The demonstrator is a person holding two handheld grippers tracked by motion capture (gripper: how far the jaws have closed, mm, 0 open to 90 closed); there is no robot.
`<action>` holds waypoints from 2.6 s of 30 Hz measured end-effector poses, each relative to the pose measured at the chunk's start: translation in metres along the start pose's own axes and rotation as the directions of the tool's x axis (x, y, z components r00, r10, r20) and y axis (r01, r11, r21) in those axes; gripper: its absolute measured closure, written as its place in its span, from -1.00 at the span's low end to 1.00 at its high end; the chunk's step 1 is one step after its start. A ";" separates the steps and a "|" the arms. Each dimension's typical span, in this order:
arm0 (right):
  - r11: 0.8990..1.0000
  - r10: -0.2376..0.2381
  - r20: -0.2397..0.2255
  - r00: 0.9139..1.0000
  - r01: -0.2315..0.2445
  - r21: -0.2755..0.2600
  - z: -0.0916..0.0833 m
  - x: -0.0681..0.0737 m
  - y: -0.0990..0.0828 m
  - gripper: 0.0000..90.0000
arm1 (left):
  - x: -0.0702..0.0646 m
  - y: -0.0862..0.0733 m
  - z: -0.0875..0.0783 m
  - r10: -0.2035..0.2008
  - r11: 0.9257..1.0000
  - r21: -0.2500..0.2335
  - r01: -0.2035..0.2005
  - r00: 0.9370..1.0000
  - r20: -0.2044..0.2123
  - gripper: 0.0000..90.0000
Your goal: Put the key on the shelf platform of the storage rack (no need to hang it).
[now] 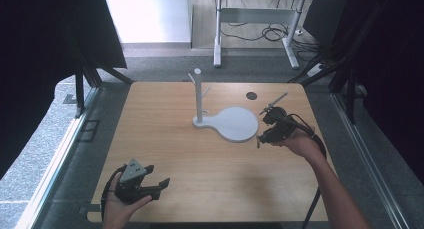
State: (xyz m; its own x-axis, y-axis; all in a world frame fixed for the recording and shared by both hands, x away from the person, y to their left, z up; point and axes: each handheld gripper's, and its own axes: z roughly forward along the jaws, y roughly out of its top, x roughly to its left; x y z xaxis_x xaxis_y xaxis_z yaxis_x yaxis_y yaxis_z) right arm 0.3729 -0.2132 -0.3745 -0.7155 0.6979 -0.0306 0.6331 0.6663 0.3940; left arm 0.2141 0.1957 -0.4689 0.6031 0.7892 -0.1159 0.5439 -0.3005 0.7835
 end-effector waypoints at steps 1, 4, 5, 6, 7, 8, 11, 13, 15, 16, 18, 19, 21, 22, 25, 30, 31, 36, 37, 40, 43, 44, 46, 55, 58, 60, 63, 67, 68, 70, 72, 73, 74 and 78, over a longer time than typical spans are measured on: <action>1.000 0.002 0.000 1.000 -0.002 0.001 0.000 0.000 0.001 0.50 | 0.000 0.000 0.000 0.000 1.000 0.001 0.000 1.000 0.000 -0.39; 1.000 0.005 0.000 1.000 -0.005 0.001 0.000 -0.001 0.003 0.50 | 0.001 0.000 0.000 -0.001 1.000 0.001 0.001 1.000 -0.001 -0.39; 1.000 0.008 -0.001 1.000 -0.008 0.001 0.001 -0.002 0.004 0.50 | 0.001 0.000 0.000 -0.002 1.000 0.000 0.002 1.000 -0.001 -0.39; 1.000 0.007 -0.003 1.000 -0.007 -0.001 0.001 -0.003 0.004 0.50 | 0.001 0.000 0.000 -0.002 1.000 -0.002 0.002 1.000 -0.001 -0.39; 1.000 0.009 -0.003 1.000 -0.009 -0.001 0.002 -0.003 0.005 0.50 | 0.001 0.000 0.000 -0.002 1.000 -0.002 0.002 1.000 -0.002 -0.39; 1.000 0.009 -0.003 1.000 -0.009 -0.002 0.002 -0.004 0.006 0.50 | 0.001 0.000 0.000 -0.003 1.000 -0.003 0.003 1.000 -0.002 -0.39; 1.000 0.015 -0.004 1.000 -0.015 -0.002 0.003 -0.006 0.007 0.50 | 0.001 0.000 0.000 -0.002 1.000 -0.003 0.002 1.000 -0.002 -0.39; 1.000 0.017 -0.004 1.000 -0.017 -0.005 0.003 -0.007 0.009 0.50 | 0.001 0.000 0.000 -0.002 1.000 -0.002 0.002 1.000 -0.002 -0.39; 1.000 0.020 -0.006 1.000 -0.020 -0.006 0.003 -0.009 0.009 0.50 | 0.001 0.000 0.000 -0.002 1.000 -0.001 0.002 1.000 -0.002 -0.39; 1.000 0.024 -0.004 1.000 -0.024 -0.006 0.004 -0.009 0.010 0.50 | 0.001 0.000 0.000 -0.002 1.000 -0.001 0.002 1.000 -0.001 -0.39; 1.000 0.025 -0.004 1.000 -0.026 -0.005 0.004 -0.009 0.011 0.50 | 0.001 0.000 0.000 -0.002 1.000 -0.001 0.002 1.000 -0.002 -0.39; 1.000 0.026 -0.005 1.000 -0.026 -0.006 0.004 -0.010 0.011 0.50 | 0.001 0.000 0.000 -0.002 1.000 -0.002 0.002 1.000 -0.002 -0.39; 1.000 0.027 -0.004 1.000 -0.027 -0.007 0.004 -0.011 0.012 0.50 | 0.001 0.000 0.000 -0.001 1.000 -0.001 0.001 1.000 -0.002 -0.39; 1.000 0.025 -0.008 1.000 -0.025 -0.008 0.004 -0.012 0.012 0.50 | 0.001 0.000 0.000 0.000 1.000 -0.001 0.000 1.000 -0.001 -0.39; 0.999 0.035 -0.008 0.999 -0.035 -0.008 0.005 -0.014 0.014 0.50 | 0.001 0.000 0.000 0.000 1.000 0.001 0.000 1.000 -0.002 -0.39; 0.999 0.041 -0.004 0.999 -0.041 -0.002 0.005 -0.017 0.016 0.50 | 0.000 0.001 0.000 0.005 1.000 0.000 -0.005 1.000 -0.003 -0.39; 0.999 0.036 -0.005 0.999 -0.036 -0.004 0.005 -0.018 0.016 0.50 | 0.000 0.001 -0.001 0.006 1.000 -0.001 -0.006 1.000 -0.005 -0.39; 0.999 0.041 -0.021 0.999 -0.042 -0.029 0.003 -0.023 0.020 0.50 | -0.004 0.004 -0.004 0.020 1.000 -0.011 -0.020 1.000 -0.016 -0.39; 0.999 0.042 -0.024 0.999 -0.042 -0.030 0.002 -0.025 0.021 0.50 | -0.005 0.004 -0.004 0.026 1.000 -0.013 -0.026 1.000 -0.016 -0.39; 0.999 0.046 -0.021 0.999 -0.046 -0.011 0.002 -0.029 0.026 0.50 | -0.007 0.006 -0.004 0.039 0.999 -0.014 -0.039 0.999 -0.007 -0.39; 0.999 0.042 -0.016 0.999 -0.042 -0.004 0.003 -0.034 0.031 0.50 | -0.007 0.006 -0.005 0.037 0.999 -0.019 -0.037 0.999 -0.003 -0.39; 0.999 0.045 -0.015 0.999 -0.045 -0.004 0.003 -0.035 0.032 0.50 | -0.007 0.006 -0.005 0.036 0.999 -0.020 -0.036 0.999 -0.002 -0.39; 0.999 0.045 -0.021 0.999 -0.045 -0.008 0.005 -0.036 0.036 0.50 | -0.007 0.006 -0.004 0.037 0.999 -0.017 -0.037 0.999 0.001 -0.39; 0.999 0.036 -0.026 0.999 -0.036 -0.033 0.004 -0.028 0.054 0.50 | -0.009 0.006 -0.002 0.041 0.999 -0.012 -0.041 0.999 0.002 -0.39; 0.998 0.037 -0.027 0.999 -0.038 -0.047 -0.001 -0.029 0.057 0.50 | -0.010 0.006 -0.002 0.042 0.999 -0.012 -0.042 0.999 0.004 -0.39; 0.998 0.044 -0.023 0.999 -0.045 -0.048 -0.004 -0.029 0.059 0.50 | -0.011 0.006 -0.002 0.043 0.999 -0.014 -0.043 0.999 0.008 -0.39; 0.997 0.051 -0.021 0.998 -0.052 -0.050 -0.005 -0.032 0.062 0.50 | -0.011 0.006 -0.002 0.044 0.999 -0.014 -0.044 0.999 0.011 -0.39; 0.997 0.069 -0.019 0.997 -0.070 -0.039 0.000 -0.036 0.069 0.50 | -0.009 0.006 -0.002 0.039 0.999 -0.014 -0.039 0.999 0.011 -0.39; 0.997 0.070 -0.016 0.997 -0.071 -0.036 0.002 -0.037 0.070 0.50 | -0.009 0.006 -0.003 0.041 0.999 -0.016 -0.041 0.999 0.009 -0.39; 0.996 0.082 -0.019 0.996 -0.082 -0.032 0.006 -0.038 0.074 0.50 | -0.008 0.006 -0.005 0.035 0.999 -0.026 -0.035 0.999 0.008 -0.39; 0.996 0.085 -0.019 0.996 -0.086 -0.030 0.012 -0.040 0.077 0.50 | -0.007 0.006 -0.006 0.035 0.999 -0.029 -0.035 0.999 0.007 -0.39; 0.996 0.086 -0.021 0.996 -0.087 -0.029 0.015 -0.041 0.079 0.50 | -0.007 0.006 -0.007 0.034 0.999 -0.029 -0.034 0.999 0.006 -0.39; 0.995 0.092 -0.022 0.996 -0.092 -0.025 0.018 -0.041 0.081 0.50 | -0.007 0.006 -0.007 0.033 0.999 -0.030 -0.033 0.999 0.006 -0.39; 0.995 0.095 -0.019 0.995 -0.095 -0.005 0.031 -0.042 0.088 0.50 | -0.007 0.006 -0.006 0.033 0.999 -0.024 -0.033 0.999 0.008 -0.39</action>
State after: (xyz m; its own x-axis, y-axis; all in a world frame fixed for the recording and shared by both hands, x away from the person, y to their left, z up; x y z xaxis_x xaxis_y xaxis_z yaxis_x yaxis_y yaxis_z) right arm 0.4681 -0.1761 -0.3672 -0.6575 0.7531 0.0240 0.6968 0.5956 0.3996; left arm 0.2098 0.1918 -0.4600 0.6257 0.7742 -0.0950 0.5095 -0.3134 0.8013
